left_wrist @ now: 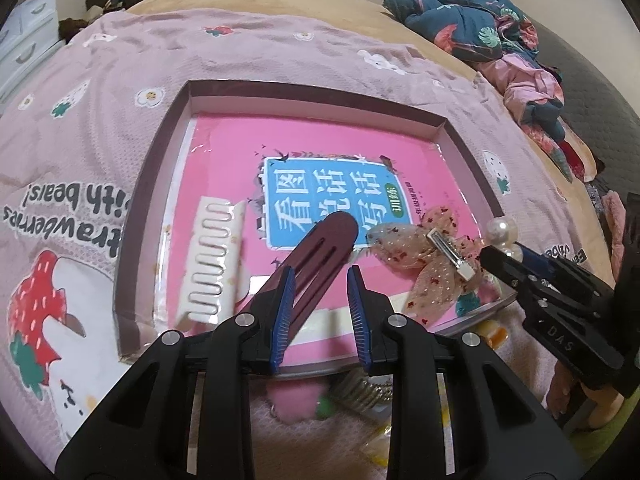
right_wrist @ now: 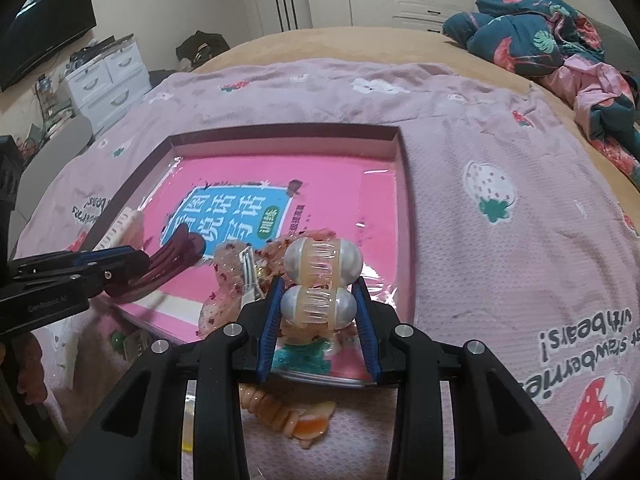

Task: Organize jewelry
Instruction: 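Carry both clips over the box and open both tools to drop them inside, then withdraw both tools from the box toward the clear earring card, then grasp the clear earring card with the left tool while the right tool grasps the yellow hair-tie bag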

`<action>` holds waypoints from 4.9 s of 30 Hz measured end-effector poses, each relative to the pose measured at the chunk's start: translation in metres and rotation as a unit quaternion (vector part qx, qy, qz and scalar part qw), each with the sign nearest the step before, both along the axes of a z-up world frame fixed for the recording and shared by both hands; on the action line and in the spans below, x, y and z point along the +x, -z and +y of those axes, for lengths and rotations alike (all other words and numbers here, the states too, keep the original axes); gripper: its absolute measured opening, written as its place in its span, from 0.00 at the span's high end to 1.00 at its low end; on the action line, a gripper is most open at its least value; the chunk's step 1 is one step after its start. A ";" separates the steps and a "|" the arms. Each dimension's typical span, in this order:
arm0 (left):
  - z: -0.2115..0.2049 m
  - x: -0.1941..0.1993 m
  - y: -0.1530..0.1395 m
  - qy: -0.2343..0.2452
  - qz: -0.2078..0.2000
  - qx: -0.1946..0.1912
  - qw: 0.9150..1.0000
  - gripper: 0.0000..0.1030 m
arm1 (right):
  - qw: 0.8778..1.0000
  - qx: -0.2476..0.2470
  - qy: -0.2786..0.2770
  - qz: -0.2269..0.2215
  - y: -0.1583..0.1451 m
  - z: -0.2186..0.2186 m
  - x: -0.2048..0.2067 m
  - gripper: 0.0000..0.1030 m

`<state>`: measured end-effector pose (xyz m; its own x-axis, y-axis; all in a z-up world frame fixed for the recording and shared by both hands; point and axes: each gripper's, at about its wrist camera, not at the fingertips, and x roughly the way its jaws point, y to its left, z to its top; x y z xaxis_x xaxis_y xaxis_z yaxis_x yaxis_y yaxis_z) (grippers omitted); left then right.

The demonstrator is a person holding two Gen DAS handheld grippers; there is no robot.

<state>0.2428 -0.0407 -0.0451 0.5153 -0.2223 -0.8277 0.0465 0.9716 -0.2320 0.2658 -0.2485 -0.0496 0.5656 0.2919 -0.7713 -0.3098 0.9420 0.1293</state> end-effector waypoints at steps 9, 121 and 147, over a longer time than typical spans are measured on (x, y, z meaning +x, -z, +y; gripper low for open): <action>0.007 -0.009 -0.003 -0.003 0.000 -0.001 1.000 0.81 | 1.000 0.006 -0.002 -0.007 -0.003 0.004 -0.009 0.43; 0.048 -0.129 0.027 -0.036 0.043 0.033 0.998 0.65 | 0.996 -0.027 -0.078 0.023 0.018 0.057 -0.112 0.12; 0.055 -0.141 0.008 -0.042 0.021 0.012 0.999 0.66 | 0.989 0.008 -0.141 0.032 0.019 0.089 -0.127 0.23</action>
